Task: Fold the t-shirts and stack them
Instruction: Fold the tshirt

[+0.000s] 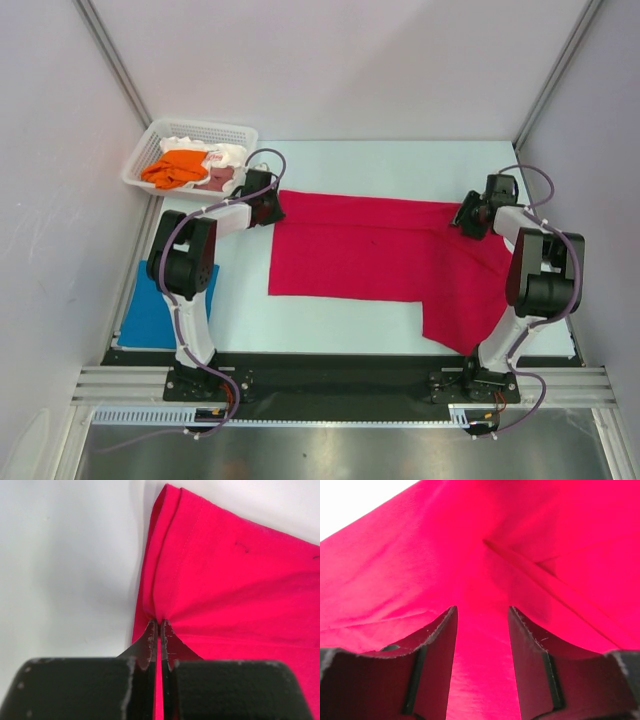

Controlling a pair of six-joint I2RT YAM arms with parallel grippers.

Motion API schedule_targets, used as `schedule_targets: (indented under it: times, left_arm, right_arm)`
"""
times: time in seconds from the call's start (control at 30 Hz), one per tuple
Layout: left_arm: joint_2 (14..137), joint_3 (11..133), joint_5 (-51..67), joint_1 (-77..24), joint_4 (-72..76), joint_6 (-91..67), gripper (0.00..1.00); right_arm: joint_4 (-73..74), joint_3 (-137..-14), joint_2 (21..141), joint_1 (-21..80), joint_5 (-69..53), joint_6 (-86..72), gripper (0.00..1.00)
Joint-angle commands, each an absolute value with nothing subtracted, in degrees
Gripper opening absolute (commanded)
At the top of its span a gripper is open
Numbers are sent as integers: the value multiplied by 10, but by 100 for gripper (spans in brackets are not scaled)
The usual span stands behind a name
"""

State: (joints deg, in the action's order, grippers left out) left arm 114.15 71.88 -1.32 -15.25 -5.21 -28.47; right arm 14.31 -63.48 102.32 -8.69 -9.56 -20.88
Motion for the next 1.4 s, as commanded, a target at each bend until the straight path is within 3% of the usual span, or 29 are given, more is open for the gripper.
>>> schedule_targets:
  times: [0.0, 0.13, 0.23, 0.43, 0.5, 0.57, 0.6, 0.63, 0.7, 1.13, 1.2, 1.37]
  left_arm:
    - [1136, 729, -13, -150, -41, -291, 0]
    - [1134, 730, -5, -150, -37, -297, 0]
    - [1131, 716, -5, -150, -22, -306, 0]
    - [1139, 707, 26, -150, -3, -329, 0]
    - [1143, 705, 39, -150, 19, -333, 0]
    - [1145, 703, 42, -150, 28, -336, 0]
    - [1146, 703, 43, -150, 30, -337, 0]
    - [1147, 704, 46, -150, 32, -337, 0]
    - [1148, 705, 47, -150, 33, -337, 0]
    - [1149, 698, 50, -150, 42, -335, 0]
    - [1150, 698, 52, -150, 43, -335, 0]
    - [1149, 697, 50, -150, 43, -334, 0]
  right_arm:
    - [140, -650, 1000, -102, -36, -219, 50]
    - [142, -609, 948, -141, -19, -253, 51]
    - [148, -602, 924, -170, -19, -249, 60]
    - [153, -595, 910, -217, -80, -243, 67]
    - [122, -603, 925, -212, -124, -228, 66]
    - [102, -613, 946, -205, -137, -216, 58]
    - [103, -634, 962, -200, -141, -214, 52]
    - [104, -644, 987, -186, -139, -213, 40]
    - [110, -663, 1008, -170, -132, -209, 34]
    - [169, -752, 1085, -62, 54, -135, 54]
    - [177, -766, 1099, -58, 66, -130, 54]
    - [178, -779, 1118, -49, 71, -120, 43]
